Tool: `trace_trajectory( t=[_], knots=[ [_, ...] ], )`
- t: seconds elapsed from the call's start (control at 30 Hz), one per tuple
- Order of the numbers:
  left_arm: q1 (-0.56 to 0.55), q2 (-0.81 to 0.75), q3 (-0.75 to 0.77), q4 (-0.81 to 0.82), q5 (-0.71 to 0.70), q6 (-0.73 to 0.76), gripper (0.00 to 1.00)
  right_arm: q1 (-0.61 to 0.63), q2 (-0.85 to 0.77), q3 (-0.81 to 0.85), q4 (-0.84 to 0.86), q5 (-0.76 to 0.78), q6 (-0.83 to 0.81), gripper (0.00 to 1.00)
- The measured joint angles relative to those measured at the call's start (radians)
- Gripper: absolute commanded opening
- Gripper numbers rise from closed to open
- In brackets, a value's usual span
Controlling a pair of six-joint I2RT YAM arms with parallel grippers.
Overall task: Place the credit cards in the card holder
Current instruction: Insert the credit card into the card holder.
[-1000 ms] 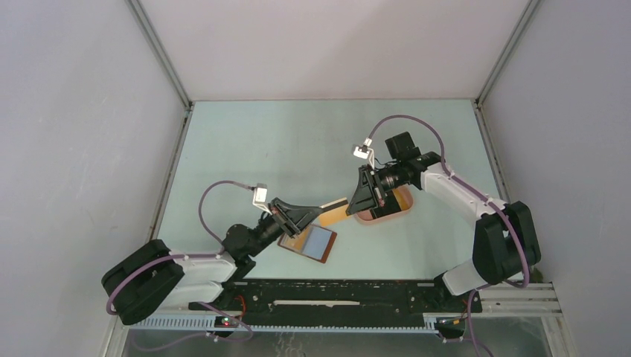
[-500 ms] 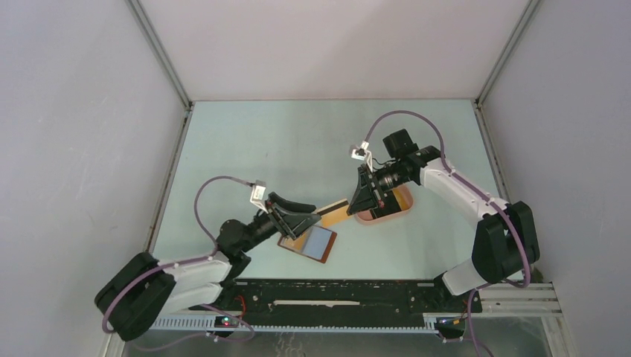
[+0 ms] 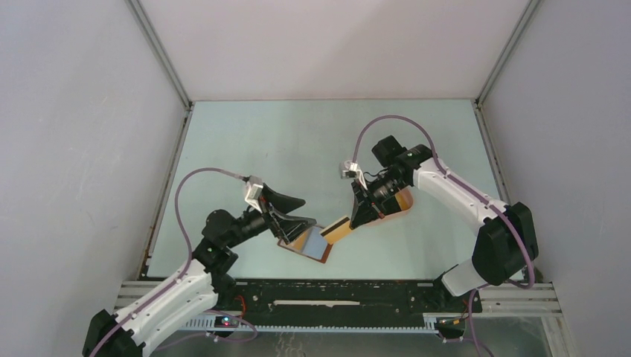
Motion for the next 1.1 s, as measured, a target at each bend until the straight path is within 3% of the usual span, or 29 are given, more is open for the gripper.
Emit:
trace_trajectory(
  t=[0.13,0.3,0.67,1.1],
  knots=[
    [0.000,-0.011,0.049,-0.117,0.013,0.043,0.94,0.016,0.000,0.001,-0.038,0.021,-0.041,0.00],
    [0.000,0.095,0.096,-0.167,0.087,0.060,0.85,0.047,0.033,0.041,-0.101,0.034,-0.090,0.00],
    [-0.045,0.277,0.145,-0.224,0.164,0.059,0.77,0.068,0.082,0.066,-0.165,0.063,-0.132,0.00],
    [-0.134,0.468,0.247,-0.234,0.221,0.091,0.58,0.082,0.125,0.086,-0.214,0.062,-0.157,0.00]
  ],
)
